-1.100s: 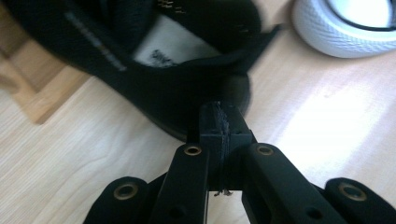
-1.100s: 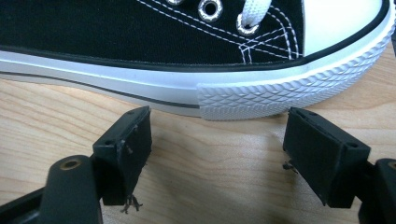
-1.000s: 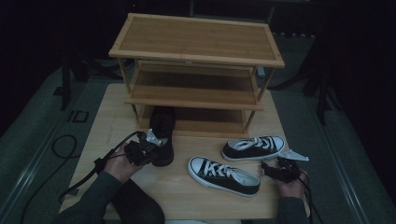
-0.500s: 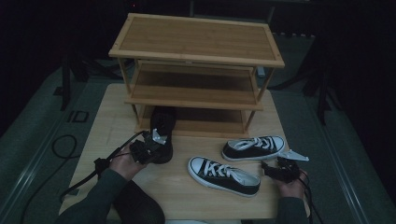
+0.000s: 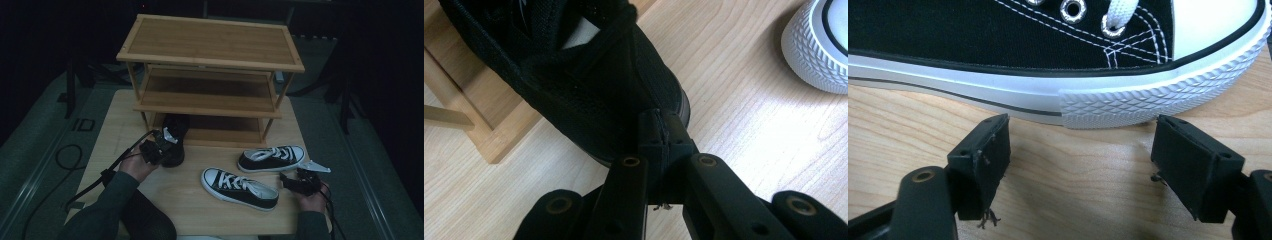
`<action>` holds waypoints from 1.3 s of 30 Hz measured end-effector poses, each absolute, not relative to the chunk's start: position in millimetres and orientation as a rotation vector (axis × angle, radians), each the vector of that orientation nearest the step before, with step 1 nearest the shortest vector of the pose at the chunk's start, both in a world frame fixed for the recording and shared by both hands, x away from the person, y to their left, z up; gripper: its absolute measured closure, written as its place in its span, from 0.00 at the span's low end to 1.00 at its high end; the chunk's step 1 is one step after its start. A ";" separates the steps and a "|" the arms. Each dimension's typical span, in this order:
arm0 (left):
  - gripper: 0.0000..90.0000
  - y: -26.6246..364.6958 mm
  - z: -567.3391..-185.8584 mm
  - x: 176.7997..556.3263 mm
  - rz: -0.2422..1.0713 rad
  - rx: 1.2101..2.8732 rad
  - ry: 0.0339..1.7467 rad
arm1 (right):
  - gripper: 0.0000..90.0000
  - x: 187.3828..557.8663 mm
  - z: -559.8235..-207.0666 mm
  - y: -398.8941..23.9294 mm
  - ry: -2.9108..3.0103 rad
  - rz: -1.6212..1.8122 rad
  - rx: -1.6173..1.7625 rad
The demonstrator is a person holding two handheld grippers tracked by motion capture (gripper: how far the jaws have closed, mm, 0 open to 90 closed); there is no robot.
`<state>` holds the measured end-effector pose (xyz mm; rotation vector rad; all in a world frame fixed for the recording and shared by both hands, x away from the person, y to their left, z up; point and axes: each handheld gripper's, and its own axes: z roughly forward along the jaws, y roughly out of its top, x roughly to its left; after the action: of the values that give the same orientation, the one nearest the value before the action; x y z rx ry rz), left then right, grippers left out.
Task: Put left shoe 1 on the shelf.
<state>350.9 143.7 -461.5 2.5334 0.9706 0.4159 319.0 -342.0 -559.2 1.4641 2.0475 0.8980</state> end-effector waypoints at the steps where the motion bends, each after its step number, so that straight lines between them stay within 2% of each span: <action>1: 1.00 143.0 -461.9 351.7 0.428 2.538 0.973 | 0.26 319.0 -559.2 -342.0 2.048 0.898 1.464; 12: 1.00 135.7 -459.6 362.1 0.426 2.529 0.949 | 0.26 319.0 -559.2 -342.0 2.048 0.898 1.464; 28: 0.99 127.7 -491.5 356.5 0.309 2.735 0.902 | 0.26 319.0 -559.2 -342.1 2.048 0.898 1.463; 39: 1.00 132.9 -486.8 365.5 0.406 2.718 0.939 | 0.26 319.0 -559.2 -342.0 2.048 0.898 1.463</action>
<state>365.5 132.9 -486.8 2.7182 0.9387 0.4059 319.0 -342.0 -559.2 1.4630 2.0485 0.8978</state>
